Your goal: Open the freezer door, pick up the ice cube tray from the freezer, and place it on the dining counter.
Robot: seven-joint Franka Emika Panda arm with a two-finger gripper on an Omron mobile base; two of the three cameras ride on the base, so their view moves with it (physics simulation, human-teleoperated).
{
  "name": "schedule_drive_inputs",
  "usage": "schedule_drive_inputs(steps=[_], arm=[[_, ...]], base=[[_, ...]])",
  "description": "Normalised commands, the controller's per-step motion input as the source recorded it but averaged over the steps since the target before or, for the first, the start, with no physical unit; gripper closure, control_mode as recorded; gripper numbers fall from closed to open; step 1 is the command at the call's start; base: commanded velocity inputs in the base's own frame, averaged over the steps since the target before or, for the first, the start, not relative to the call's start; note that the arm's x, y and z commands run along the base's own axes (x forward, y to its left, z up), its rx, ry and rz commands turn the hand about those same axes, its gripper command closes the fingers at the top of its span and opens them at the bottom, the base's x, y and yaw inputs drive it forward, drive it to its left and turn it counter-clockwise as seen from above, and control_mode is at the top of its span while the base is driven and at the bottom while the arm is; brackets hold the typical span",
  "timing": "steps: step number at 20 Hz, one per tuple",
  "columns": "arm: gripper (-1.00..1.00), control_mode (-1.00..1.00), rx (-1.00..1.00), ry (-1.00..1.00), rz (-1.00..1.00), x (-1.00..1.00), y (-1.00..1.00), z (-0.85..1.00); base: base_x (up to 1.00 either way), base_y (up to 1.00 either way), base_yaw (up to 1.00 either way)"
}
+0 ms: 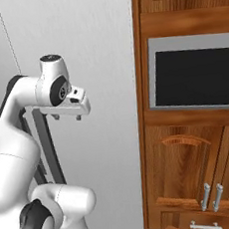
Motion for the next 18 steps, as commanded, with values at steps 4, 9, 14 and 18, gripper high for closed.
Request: schedule_drive_inputs(steps=[4,9,14,18], arm=[[-1.00,-1.00,0.00,-0.03,0.00,0.28,0.07,0.00],[-1.00,-1.00,0.00,-0.04,-0.03,0.51,0.36,0.00],[-1.00,-1.00,0.00,-0.03,-0.09,0.55,0.37,0.00],[-1.00,-1.00,-0.01,-0.02,-0.02,0.05,0.09,0.35]], base=[[0.00,0.00,0.00],[0.00,0.00,0.00],[0.00,0.00,0.00],[0.00,0.00,0.00]])
